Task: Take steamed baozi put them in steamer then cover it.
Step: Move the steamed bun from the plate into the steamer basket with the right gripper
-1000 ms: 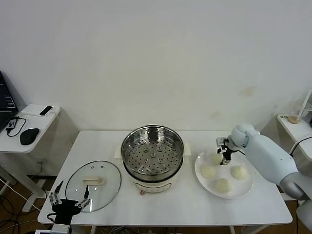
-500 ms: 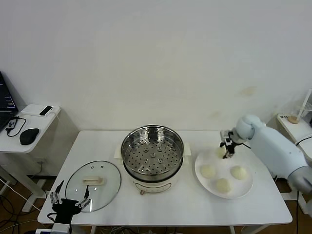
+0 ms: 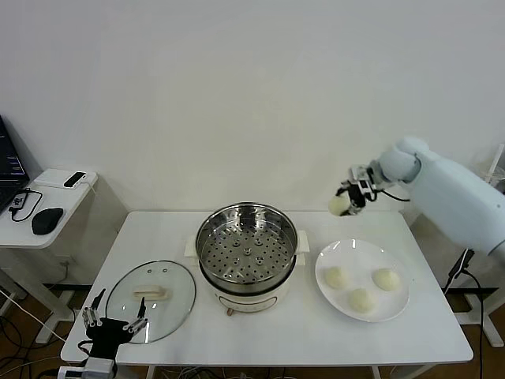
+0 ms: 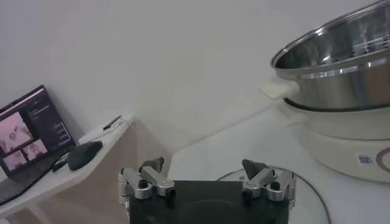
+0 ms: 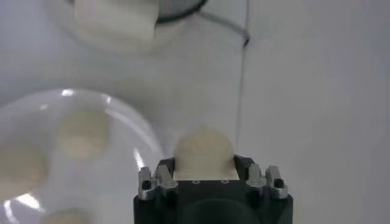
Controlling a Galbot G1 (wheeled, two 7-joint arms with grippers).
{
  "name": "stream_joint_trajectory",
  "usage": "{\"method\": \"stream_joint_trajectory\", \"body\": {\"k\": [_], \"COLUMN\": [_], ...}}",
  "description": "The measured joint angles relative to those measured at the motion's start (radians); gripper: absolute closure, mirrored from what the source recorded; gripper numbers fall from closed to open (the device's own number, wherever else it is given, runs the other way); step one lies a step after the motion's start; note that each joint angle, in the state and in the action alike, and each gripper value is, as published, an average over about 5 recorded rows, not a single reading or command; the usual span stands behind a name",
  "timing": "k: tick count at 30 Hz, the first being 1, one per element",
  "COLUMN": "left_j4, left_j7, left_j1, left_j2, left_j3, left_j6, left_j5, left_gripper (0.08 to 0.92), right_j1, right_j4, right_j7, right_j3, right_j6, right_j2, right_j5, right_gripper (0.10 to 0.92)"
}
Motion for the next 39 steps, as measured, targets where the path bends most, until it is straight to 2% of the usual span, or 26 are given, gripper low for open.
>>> {"method": "stream_joint_trajectory", "body": {"k": [16, 28, 39], "left_j4": [-0.009, -0.022, -0.035], "left_j7": [0.001, -0.003, -0.005], "left_j1": [0.021, 0.037, 0.040], "left_j2": [-0.006, -0.019, -0.022], "left_j3": [-0.043, -0.060, -0.060], "left_j6": [0.000, -0.003, -0.004], "left_j5": [-0.011, -0.012, -0.012], "left_gripper": [0.177, 0.177, 0.177], "right_j1": [0.141, 0.138, 0.101], "right_j4": [0.047, -0.018, -0.097], "right_j7": [0.086, 0.133, 0.178], "right_j3": [-0.243, -0.365, -0.387], "right_j6": [0.143, 0.336, 0.482], "right_j2": [0.207, 0.356, 0.424], "right_j5": [0.105, -0.007, -0.142], "right_gripper": [0.414, 0.413, 0.406]}}
